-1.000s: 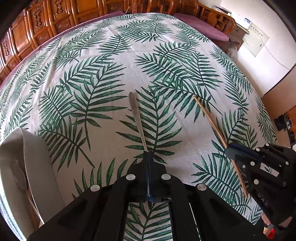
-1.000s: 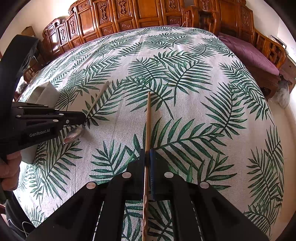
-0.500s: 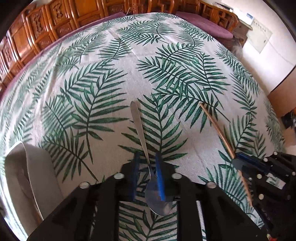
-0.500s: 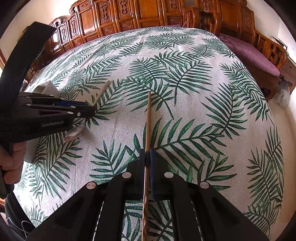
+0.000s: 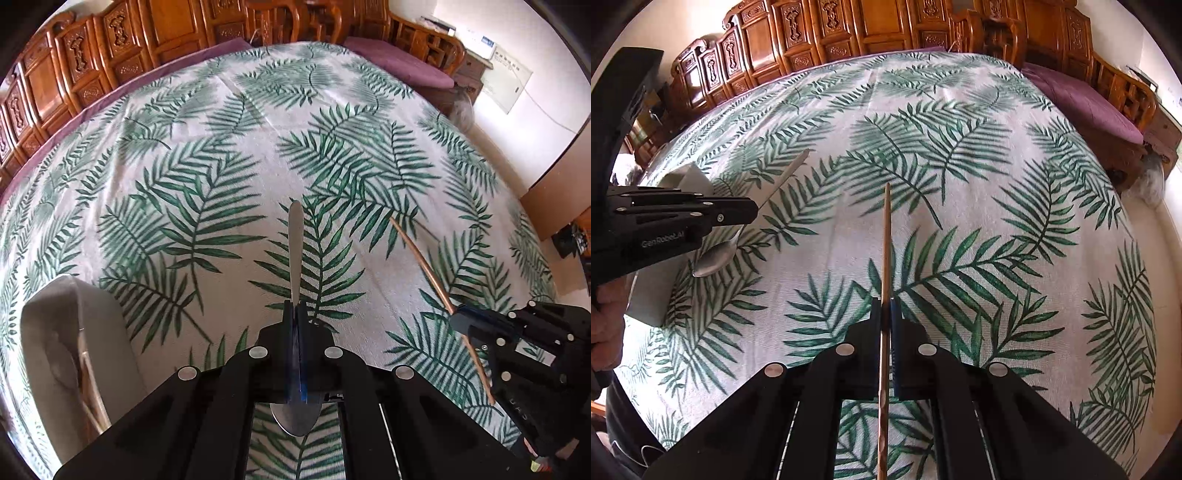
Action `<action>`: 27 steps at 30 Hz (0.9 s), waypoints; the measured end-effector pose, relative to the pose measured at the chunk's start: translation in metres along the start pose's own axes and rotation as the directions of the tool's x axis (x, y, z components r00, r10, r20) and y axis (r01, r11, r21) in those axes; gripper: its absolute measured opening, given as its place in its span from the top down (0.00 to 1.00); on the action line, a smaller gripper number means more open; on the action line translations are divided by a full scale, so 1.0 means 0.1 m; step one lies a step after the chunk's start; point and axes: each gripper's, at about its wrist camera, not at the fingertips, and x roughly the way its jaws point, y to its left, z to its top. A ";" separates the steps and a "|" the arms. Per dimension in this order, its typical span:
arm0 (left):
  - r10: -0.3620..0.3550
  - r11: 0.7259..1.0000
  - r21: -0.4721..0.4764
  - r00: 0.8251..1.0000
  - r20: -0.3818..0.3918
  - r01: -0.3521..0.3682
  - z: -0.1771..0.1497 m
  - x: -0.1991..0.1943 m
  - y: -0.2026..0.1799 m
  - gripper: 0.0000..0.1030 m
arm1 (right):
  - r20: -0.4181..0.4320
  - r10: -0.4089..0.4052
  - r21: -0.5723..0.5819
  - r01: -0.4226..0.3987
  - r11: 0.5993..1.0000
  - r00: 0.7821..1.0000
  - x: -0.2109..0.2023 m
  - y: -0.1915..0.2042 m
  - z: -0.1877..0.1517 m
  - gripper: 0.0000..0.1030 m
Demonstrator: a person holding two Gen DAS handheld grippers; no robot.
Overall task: Organize utensils
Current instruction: 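Carry the metal spoon in the left tool over the tray while the right tool carries the chopstick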
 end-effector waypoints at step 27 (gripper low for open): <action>0.033 0.993 -0.116 0.982 0.186 -0.012 -0.58 -1.25 1.01 0.99 | 0.094 0.121 -0.132 -0.108 0.985 0.988 -0.52 1.35 0.44 0.94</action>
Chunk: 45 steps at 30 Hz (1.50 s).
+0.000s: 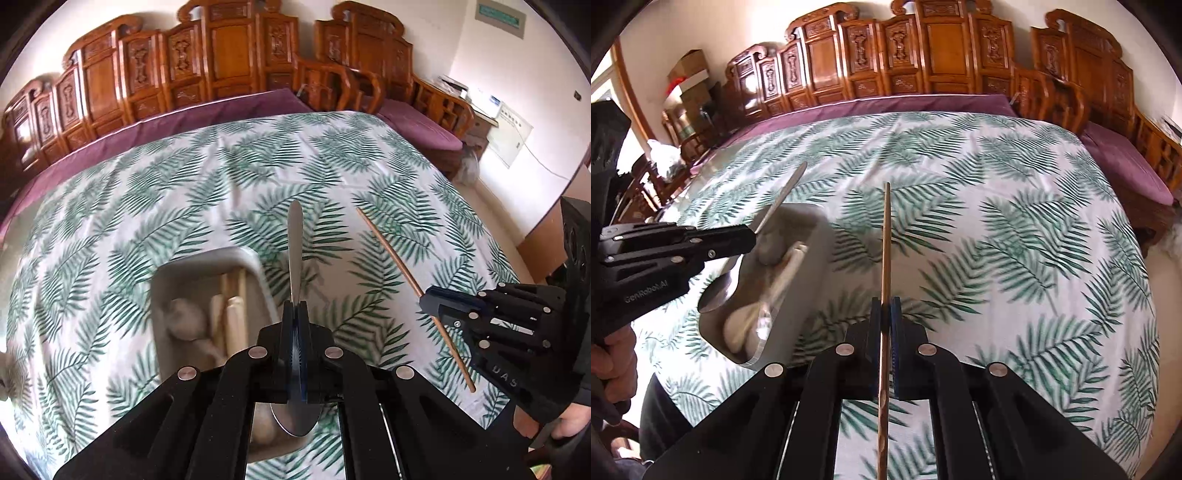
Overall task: Organize utensils
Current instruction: 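Carry the metal spoon in the left tool over the tray while the right tool carries the chopstick, then lower the metal spoon into the tray and open the left tool, then lower the wooden chopstick in the right tool into the tray and release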
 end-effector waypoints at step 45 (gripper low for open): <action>0.126 0.980 -0.169 0.986 0.111 -0.106 -0.83 -0.92 1.07 0.80 | -0.071 0.124 -0.031 -0.126 0.991 0.990 0.74 1.26 0.44 0.93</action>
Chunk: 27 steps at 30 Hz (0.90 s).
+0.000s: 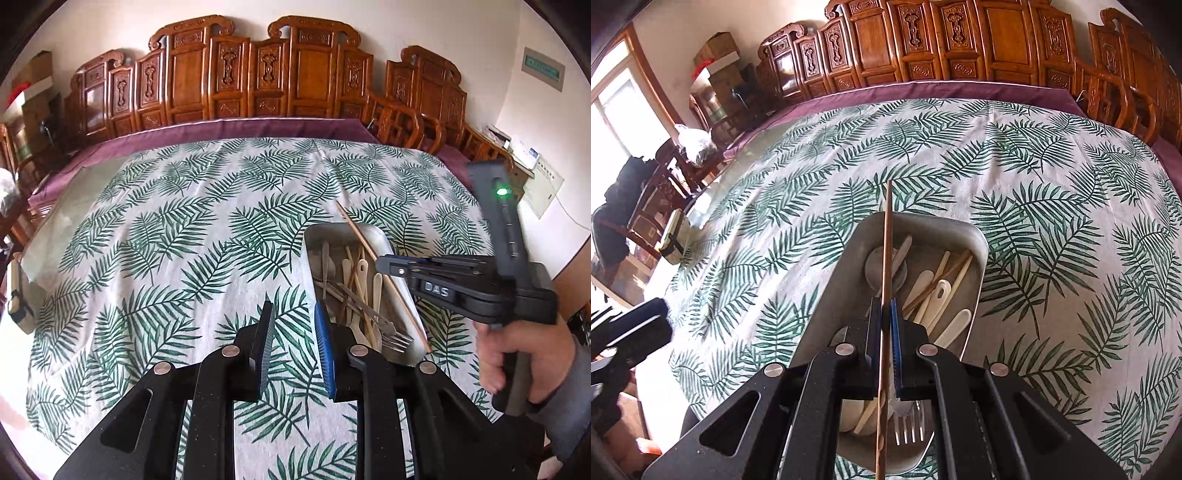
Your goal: Organize utensils
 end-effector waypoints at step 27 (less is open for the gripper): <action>0.014 0.999 0.041 0.992 0.123 -0.019 -0.47 -0.63 -0.59 0.08 | 0.169 -0.166 -0.005 0.169 0.986 0.972 -1.42 -0.14 -1.11 0.10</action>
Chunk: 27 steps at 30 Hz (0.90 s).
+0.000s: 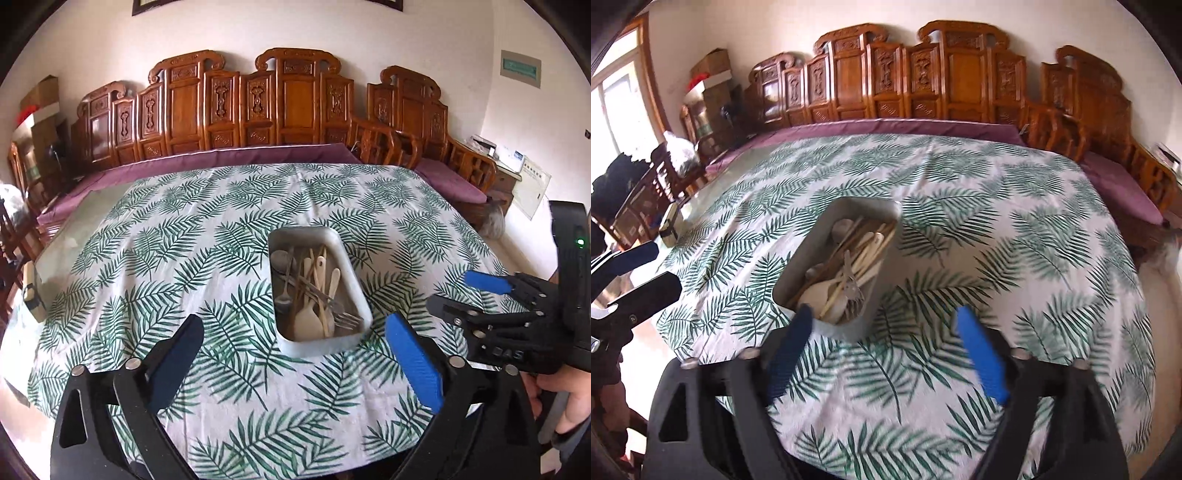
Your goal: Organize utensils
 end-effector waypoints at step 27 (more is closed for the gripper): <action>0.022 1.000 0.016 0.974 0.224 -0.026 0.09 -1.34 -0.47 0.08 | 0.360 -0.113 0.066 0.096 0.993 0.926 -1.97 0.00 -0.31 0.03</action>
